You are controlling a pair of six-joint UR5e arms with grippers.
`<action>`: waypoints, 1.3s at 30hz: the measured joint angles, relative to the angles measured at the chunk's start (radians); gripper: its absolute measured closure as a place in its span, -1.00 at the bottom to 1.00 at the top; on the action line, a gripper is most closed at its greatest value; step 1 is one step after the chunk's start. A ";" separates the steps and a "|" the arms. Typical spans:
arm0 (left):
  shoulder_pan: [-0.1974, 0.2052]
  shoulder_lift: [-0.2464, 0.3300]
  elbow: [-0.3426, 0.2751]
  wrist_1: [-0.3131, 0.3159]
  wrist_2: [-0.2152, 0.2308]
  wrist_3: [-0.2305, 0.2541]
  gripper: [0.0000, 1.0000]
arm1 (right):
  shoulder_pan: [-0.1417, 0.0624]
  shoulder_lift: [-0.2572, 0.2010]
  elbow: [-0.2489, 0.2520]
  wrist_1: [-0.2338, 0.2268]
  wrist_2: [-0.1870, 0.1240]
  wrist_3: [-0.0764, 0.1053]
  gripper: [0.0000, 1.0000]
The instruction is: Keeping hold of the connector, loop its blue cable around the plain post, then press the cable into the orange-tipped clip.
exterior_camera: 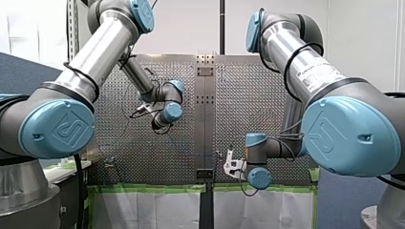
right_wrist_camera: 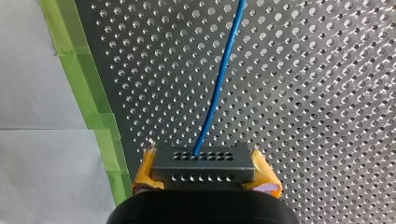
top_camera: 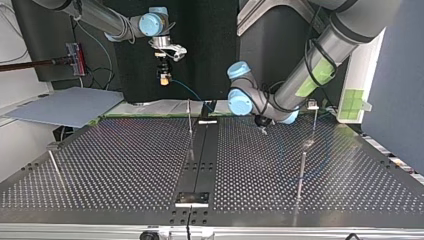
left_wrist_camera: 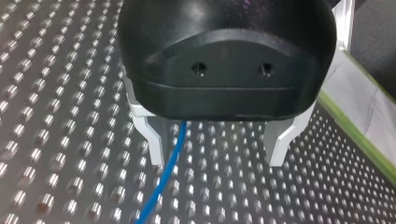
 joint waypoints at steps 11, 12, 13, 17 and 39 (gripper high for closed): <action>-0.026 -0.072 0.022 0.031 0.025 -0.030 -0.96 | 0.007 0.000 0.000 0.004 -0.001 -0.003 1.00; -0.025 -0.074 0.025 0.033 0.031 -0.040 -0.96 | 0.007 0.000 0.000 0.004 -0.001 -0.003 1.00; -0.024 -0.075 0.026 0.035 0.035 -0.046 -0.96 | 0.008 0.000 0.000 0.004 -0.001 -0.003 1.00; -0.018 -0.076 0.038 0.039 0.043 -0.076 -0.96 | 0.011 0.000 0.000 0.003 -0.001 -0.003 1.00; -0.056 -0.176 0.102 0.002 0.071 -0.270 -0.96 | 0.016 0.000 0.000 0.004 0.000 -0.004 1.00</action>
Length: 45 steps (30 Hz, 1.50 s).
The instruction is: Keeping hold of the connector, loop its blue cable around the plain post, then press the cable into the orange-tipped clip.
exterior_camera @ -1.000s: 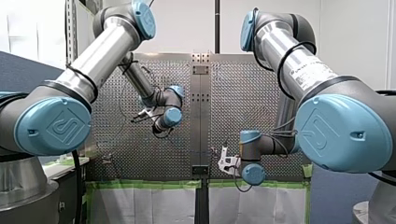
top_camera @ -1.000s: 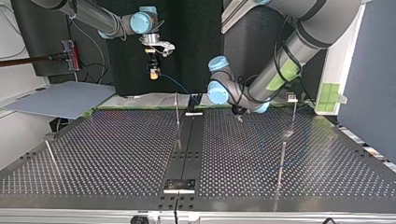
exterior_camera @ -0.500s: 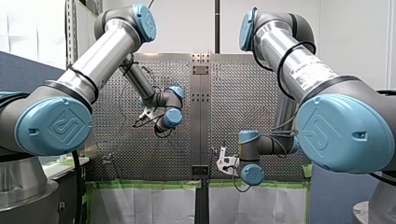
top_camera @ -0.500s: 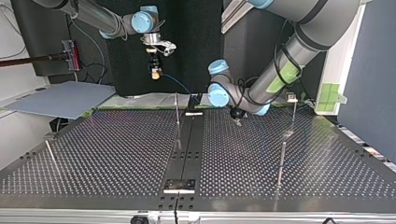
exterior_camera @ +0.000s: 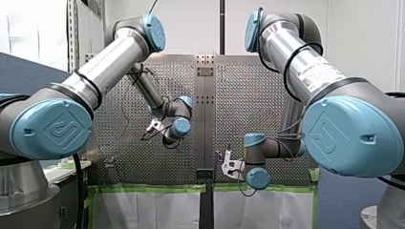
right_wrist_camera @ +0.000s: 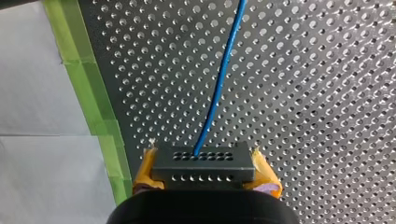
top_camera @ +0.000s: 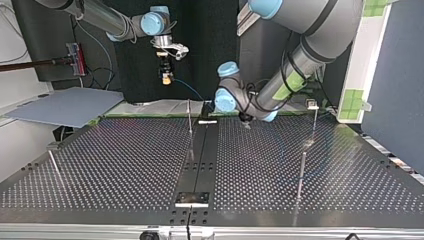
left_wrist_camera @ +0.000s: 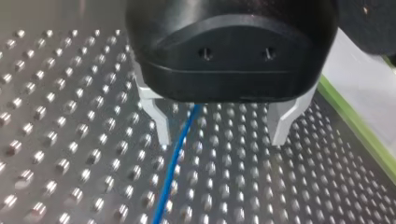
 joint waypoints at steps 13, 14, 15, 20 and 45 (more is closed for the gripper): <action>-0.021 -0.072 0.022 0.015 0.080 -0.107 -0.96 | 0.000 0.000 -0.001 0.003 0.000 -0.011 1.00; -0.021 -0.072 0.023 0.013 0.084 -0.113 -0.96 | 0.000 0.000 -0.001 0.003 0.000 -0.012 1.00; -0.021 -0.072 0.024 0.009 0.088 -0.118 -0.96 | 0.000 0.000 -0.001 0.003 0.001 -0.012 1.00; -0.027 -0.073 0.021 0.001 0.114 -0.141 -0.96 | 0.000 0.000 0.000 0.008 0.000 -0.013 1.00; -0.109 -0.179 0.056 0.137 0.247 -0.308 -0.96 | 0.000 0.000 -0.001 0.002 -0.004 0.007 1.00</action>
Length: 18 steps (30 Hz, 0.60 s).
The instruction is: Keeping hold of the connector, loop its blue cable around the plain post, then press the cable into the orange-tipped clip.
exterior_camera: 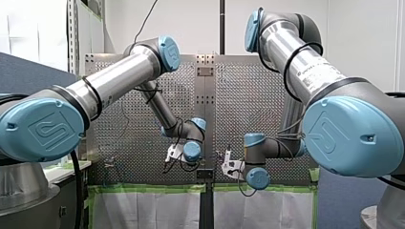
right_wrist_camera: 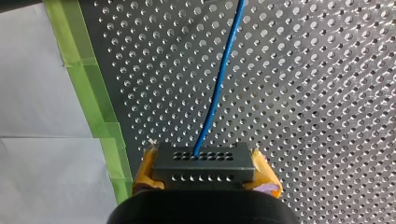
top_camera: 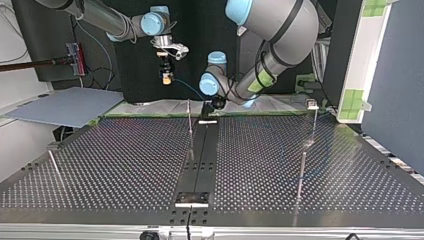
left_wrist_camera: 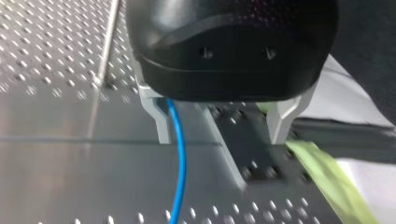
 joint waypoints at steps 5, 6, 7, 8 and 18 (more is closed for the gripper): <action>-0.005 0.000 -0.001 0.012 0.049 -0.049 -0.96 | 0.000 0.000 0.000 0.000 0.000 -0.003 1.00; -0.007 0.000 -0.001 0.015 0.062 -0.062 -0.96 | 0.000 0.000 0.000 0.000 0.000 -0.004 1.00; -0.007 0.000 -0.002 0.018 0.072 -0.072 -0.96 | 0.000 0.000 0.000 0.000 0.000 -0.004 1.00; -0.008 0.000 -0.003 0.020 0.081 -0.081 -0.96 | 0.000 0.000 0.000 0.000 0.001 -0.005 1.00; -0.010 0.001 -0.029 0.060 0.179 -0.179 -0.96 | 0.000 0.000 0.000 0.021 0.048 -0.027 1.00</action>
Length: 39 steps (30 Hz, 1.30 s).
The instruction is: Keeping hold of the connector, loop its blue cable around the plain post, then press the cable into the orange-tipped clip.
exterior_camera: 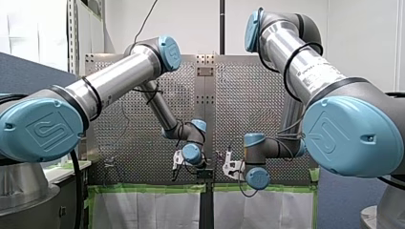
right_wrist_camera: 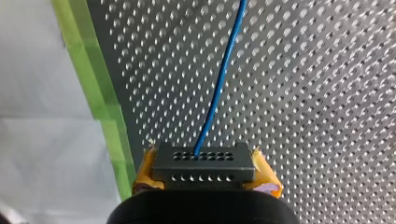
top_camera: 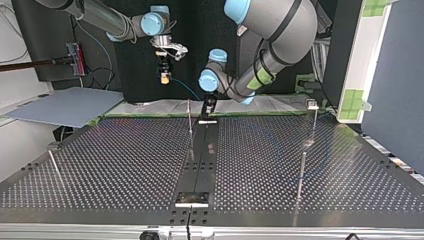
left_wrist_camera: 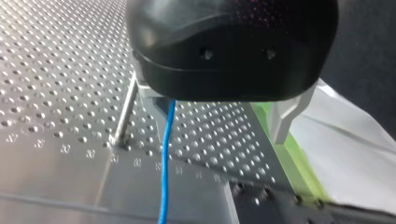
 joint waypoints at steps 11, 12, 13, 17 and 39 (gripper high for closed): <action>0.003 0.000 -0.008 0.011 0.104 -0.099 -0.96 | 0.007 0.000 0.000 0.037 0.103 -0.097 1.00; 0.004 0.000 -0.011 0.013 0.113 -0.104 -0.96 | 0.009 0.000 0.000 0.037 0.112 -0.106 1.00; 0.005 0.001 -0.015 0.016 0.117 -0.107 -0.96 | 0.011 0.000 -0.001 0.037 0.121 -0.115 1.00; 0.009 0.003 -0.035 0.040 0.129 -0.111 -0.96 | 0.021 0.000 -0.005 0.037 0.161 -0.155 1.00; -0.002 0.063 -0.120 0.103 0.133 -0.067 -0.96 | 0.065 0.003 -0.033 0.044 0.208 -0.260 1.00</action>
